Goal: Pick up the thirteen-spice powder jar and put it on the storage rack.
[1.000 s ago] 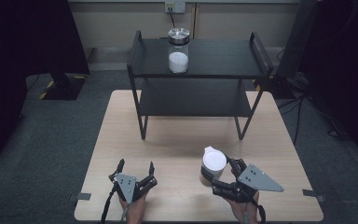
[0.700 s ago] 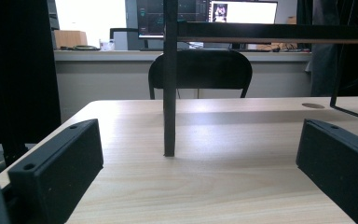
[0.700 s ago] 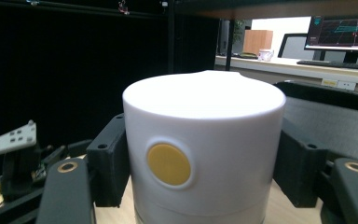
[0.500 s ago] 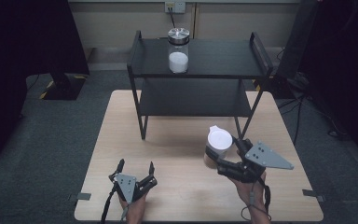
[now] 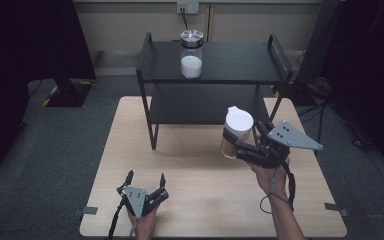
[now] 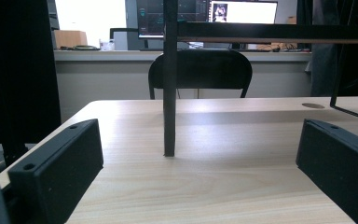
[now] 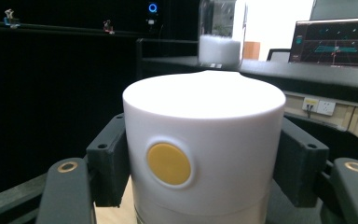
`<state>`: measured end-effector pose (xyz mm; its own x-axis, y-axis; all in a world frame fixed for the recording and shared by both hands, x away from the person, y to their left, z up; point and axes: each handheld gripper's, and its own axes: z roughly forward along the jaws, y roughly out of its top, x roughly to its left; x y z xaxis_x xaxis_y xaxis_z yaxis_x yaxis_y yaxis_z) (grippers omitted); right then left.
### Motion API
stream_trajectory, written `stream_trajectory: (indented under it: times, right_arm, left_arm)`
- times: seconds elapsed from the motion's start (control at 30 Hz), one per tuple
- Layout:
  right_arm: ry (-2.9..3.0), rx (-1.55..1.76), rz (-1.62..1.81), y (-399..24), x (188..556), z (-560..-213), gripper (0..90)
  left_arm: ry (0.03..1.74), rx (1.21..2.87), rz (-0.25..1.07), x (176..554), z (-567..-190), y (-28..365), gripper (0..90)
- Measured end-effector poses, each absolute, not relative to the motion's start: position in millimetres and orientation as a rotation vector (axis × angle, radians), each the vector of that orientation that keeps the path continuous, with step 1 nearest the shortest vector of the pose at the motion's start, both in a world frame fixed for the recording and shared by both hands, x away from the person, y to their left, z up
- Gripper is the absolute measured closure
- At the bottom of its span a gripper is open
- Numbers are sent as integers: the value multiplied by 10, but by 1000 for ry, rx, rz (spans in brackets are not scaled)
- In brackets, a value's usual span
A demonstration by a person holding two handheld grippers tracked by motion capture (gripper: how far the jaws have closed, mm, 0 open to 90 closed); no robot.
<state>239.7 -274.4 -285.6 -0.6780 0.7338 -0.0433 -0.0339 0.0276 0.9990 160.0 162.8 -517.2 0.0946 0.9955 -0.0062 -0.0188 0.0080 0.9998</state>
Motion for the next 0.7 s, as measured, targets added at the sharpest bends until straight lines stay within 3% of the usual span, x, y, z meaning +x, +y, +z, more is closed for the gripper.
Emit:
stream_trajectory:
  times: [0.7]
  right_arm:
    - [1582,857,1613,-2265,2877,-1921,301]
  left_arm:
    - [1128,1233,1142,1600,-5172,1630,0]
